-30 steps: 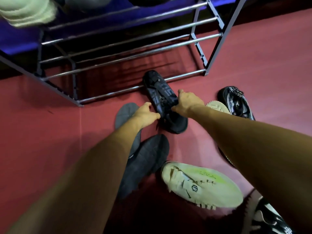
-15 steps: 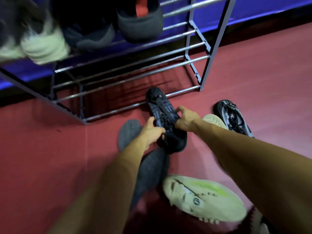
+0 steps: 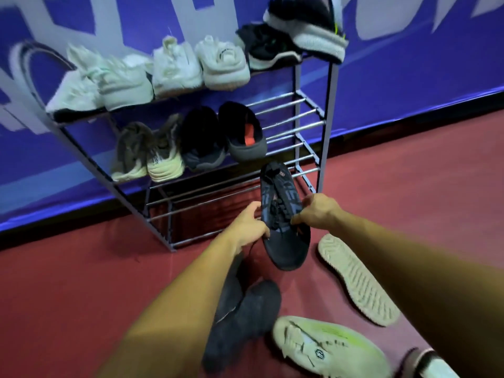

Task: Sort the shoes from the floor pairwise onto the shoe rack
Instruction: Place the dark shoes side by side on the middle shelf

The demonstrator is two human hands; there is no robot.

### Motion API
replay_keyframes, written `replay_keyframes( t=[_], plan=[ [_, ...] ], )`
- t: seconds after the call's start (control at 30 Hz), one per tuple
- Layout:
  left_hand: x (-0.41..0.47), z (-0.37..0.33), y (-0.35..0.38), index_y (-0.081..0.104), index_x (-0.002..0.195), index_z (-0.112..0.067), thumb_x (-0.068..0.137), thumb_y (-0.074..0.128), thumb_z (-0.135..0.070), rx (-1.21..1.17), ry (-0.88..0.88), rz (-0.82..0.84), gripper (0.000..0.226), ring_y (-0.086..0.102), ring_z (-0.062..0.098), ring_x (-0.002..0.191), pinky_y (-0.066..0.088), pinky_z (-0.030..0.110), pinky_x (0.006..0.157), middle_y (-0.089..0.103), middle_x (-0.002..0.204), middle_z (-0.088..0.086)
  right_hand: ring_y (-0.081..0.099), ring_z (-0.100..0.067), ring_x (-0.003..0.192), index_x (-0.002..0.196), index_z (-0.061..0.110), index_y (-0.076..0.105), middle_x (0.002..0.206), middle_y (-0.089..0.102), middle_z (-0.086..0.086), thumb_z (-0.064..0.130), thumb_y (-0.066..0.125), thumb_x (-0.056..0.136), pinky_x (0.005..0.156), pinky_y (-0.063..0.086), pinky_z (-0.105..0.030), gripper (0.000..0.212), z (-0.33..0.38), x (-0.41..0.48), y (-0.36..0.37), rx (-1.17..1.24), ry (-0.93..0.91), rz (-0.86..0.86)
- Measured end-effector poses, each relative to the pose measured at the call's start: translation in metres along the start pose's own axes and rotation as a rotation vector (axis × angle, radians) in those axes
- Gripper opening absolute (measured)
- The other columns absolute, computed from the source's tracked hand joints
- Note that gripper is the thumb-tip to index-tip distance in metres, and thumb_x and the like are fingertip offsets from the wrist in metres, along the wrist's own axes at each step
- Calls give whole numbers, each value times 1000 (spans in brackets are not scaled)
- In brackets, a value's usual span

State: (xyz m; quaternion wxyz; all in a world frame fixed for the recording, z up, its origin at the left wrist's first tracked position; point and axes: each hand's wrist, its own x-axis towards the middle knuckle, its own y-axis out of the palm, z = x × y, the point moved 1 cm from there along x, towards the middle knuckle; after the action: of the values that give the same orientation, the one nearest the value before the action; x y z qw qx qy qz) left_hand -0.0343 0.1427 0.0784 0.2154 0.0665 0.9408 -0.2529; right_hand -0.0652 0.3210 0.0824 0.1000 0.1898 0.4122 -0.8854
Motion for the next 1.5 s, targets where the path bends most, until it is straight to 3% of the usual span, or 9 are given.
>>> replay_keyframes(
  t=[0.2,0.33,0.67,0.8,1.07,1.27,1.33,1.4,1.5],
  plan=[
    [-48,-53,-16,53,128,-23,74,65,5,67,53,18,62,55,12,67,42,21,56,65,88,5,48,-16,51,97,4,69,68,57,-9,12,75,82,43,37,-20,18,24,-43,-50,103,61,95],
    [-70,-87,-26,55,128,-15,80,61,8,29,93,88,54,45,5,45,35,14,39,65,85,3,42,-13,51,80,12,57,62,49,-4,11,66,89,47,33,-20,13,38,-65,-84,91,64,113],
    [-56,-111,-32,55,123,3,85,62,10,-106,194,-26,39,47,-5,38,33,8,38,61,61,-5,36,-11,58,123,26,60,78,51,-2,13,62,93,53,24,-23,33,48,-58,-120,215,-35,130],
    [-46,-121,-35,58,124,-11,86,67,3,-210,226,-35,41,58,-4,69,43,4,52,70,104,3,40,-12,62,116,23,66,79,54,-1,2,63,89,54,29,-24,34,45,-39,-131,319,-71,86],
    [-12,-123,-48,59,126,-27,73,84,-9,-331,186,45,61,67,12,106,48,35,89,72,112,-10,44,-12,60,98,10,68,70,55,-1,7,72,87,51,30,-24,12,52,-8,-128,444,-97,-47],
    [-9,-125,-60,38,150,-23,83,72,3,-312,202,94,79,63,-1,54,37,10,38,71,94,1,50,-8,59,96,12,68,75,64,2,8,73,87,51,33,-21,11,60,6,-109,682,-133,-102],
    [-5,-125,-60,31,153,-18,83,71,8,-355,210,68,85,69,9,68,34,9,37,70,109,11,59,-9,71,88,17,63,87,69,-1,5,73,85,56,38,-20,15,59,12,-99,754,-147,-139],
    [3,-123,-58,27,155,-23,82,74,4,-388,207,74,91,70,17,84,46,11,77,70,118,11,64,-13,81,96,16,63,96,72,-3,2,72,84,60,40,-22,20,57,18,-95,843,-157,-169],
    [9,-121,-52,23,155,-31,81,79,-10,-345,222,46,95,69,12,80,53,16,62,70,119,7,62,-8,70,112,17,67,90,71,3,2,68,86,56,39,-19,30,58,19,-98,812,-198,-144]
  ],
)
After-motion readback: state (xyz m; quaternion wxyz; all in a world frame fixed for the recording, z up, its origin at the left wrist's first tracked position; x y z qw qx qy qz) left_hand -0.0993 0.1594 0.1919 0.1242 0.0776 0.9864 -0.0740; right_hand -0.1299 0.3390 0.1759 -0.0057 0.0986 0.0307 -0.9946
